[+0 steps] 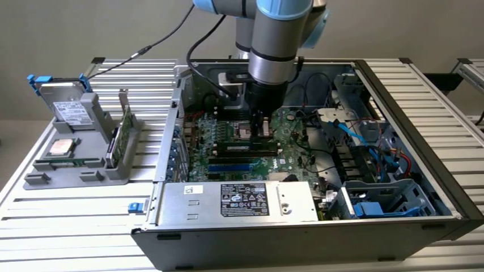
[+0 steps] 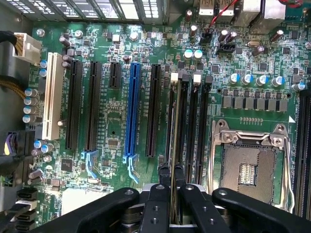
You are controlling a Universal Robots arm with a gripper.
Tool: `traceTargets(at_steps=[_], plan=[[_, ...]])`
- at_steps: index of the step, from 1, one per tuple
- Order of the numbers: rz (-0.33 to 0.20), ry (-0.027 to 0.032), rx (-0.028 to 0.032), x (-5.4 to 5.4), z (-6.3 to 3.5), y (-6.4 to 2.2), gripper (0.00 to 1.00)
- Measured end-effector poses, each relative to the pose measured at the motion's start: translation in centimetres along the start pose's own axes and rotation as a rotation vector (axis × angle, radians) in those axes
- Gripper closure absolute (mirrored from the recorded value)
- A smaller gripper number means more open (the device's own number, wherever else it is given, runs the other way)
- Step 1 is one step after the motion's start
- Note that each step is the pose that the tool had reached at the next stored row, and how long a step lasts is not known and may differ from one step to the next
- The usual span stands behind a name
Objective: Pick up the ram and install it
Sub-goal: 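Insert the ram into the slot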
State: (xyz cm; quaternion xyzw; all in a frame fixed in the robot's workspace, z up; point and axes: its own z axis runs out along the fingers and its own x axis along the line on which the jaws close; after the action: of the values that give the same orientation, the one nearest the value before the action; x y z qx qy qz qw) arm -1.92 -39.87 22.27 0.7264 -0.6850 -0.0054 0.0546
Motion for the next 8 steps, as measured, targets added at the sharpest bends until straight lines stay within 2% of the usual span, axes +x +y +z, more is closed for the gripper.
traceTargets(at_steps=[5, 8], plan=[[0.000, 0.0000, -0.0016, 0.00, 0.00, -0.07, 0.87], [0.000, -0.0004, -0.0063, 0.00, 0.02, -0.07, 0.87]])
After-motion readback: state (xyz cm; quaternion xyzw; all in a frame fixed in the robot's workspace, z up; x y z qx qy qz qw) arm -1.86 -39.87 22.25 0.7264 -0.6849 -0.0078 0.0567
